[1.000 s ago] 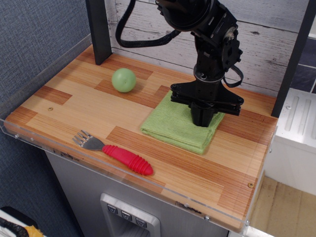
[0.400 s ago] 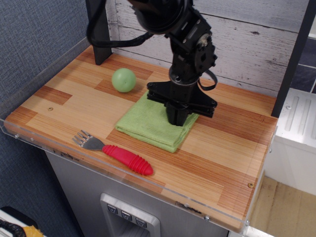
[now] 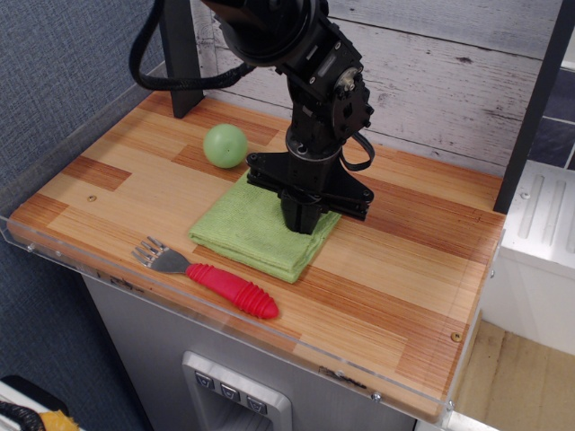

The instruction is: Move the towel right next to the fork

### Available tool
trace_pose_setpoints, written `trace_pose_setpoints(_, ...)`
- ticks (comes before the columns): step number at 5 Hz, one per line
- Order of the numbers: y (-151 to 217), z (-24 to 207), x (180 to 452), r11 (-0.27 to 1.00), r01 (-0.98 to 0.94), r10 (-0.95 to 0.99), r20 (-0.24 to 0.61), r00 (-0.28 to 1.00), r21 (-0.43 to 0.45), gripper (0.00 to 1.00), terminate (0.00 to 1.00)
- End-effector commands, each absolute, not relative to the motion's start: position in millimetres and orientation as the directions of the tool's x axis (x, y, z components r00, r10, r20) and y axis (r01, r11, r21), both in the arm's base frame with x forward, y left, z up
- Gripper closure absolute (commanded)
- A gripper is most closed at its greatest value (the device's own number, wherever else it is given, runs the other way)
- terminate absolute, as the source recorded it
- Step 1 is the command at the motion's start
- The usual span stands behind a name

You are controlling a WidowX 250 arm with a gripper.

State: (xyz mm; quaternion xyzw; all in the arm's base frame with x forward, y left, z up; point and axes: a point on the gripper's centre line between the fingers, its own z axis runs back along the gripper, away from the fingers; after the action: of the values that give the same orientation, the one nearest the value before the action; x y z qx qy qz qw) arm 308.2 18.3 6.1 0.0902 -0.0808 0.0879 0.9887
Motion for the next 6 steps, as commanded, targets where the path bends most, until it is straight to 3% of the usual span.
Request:
trace_pose_setpoints(1,19.6,6.1,295.6,0.969,-0.169,0.142,0.152,0.978,0.182,1.00,0.00)
trace_pose_setpoints(4,16.3,23.9,297.3,0.968,-0.205,0.177,0.183,0.967,0.147,1.00,0.00)
trace_pose_setpoints(5,16.8,33.8,304.5,0.968,-0.205,0.171,0.223,0.960,0.141,0.00,0.00)
trace_pose_setpoints(6,14.6,46.0,308.7,0.969,-0.212,0.175,0.250,0.952,0.129,0.00,0.00)
